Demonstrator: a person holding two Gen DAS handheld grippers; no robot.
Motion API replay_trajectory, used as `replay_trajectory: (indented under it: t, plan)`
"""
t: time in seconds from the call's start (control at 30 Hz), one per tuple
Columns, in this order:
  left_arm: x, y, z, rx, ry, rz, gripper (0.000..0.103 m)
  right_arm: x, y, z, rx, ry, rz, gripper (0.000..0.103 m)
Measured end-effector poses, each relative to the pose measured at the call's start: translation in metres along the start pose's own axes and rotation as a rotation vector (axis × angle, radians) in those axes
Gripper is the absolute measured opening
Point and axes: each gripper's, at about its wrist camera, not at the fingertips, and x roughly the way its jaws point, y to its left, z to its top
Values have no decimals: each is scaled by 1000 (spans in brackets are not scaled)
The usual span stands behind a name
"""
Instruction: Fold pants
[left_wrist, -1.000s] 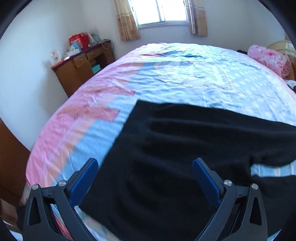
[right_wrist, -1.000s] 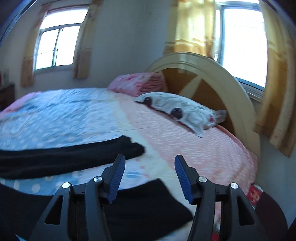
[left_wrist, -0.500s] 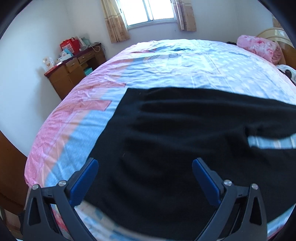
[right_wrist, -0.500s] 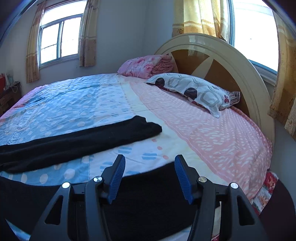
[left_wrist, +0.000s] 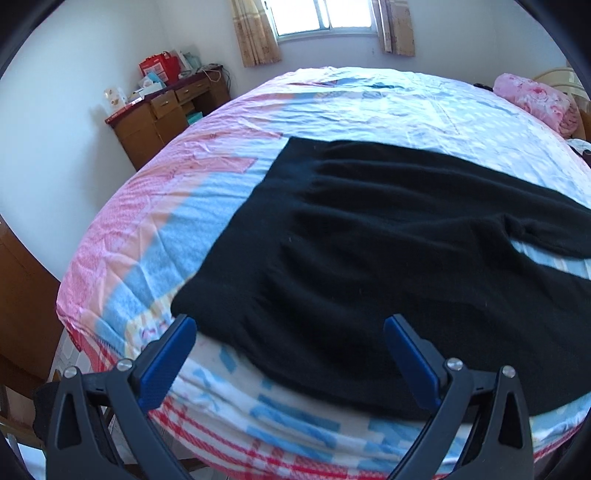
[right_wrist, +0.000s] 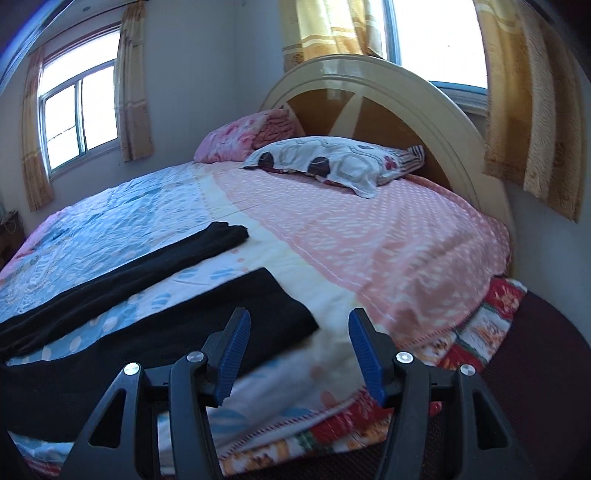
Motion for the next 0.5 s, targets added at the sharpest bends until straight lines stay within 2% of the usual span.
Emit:
replay_trajectory:
  t: [0.13, 0.23, 0.37, 0.43, 0.5]
  plan:
    - [-9, 6, -7, 2, -18, 33, 103, 5, -11, -12, 40, 36, 53, 57]
    - [-16, 16, 0, -13, -34, 40, 103, 6, -7, -8, 40, 24, 64, 57]
    - [-27, 20, 31, -5, -88, 30, 103, 10, 8, 25, 6, -16, 110, 57]
    - [-27, 15, 53, 7, -103, 19, 103, 23, 22, 44, -2, -3, 142, 57]
    - [-19, 6, 79, 22, -85, -7, 103, 42, 46, 65, -33, 28, 200, 57]
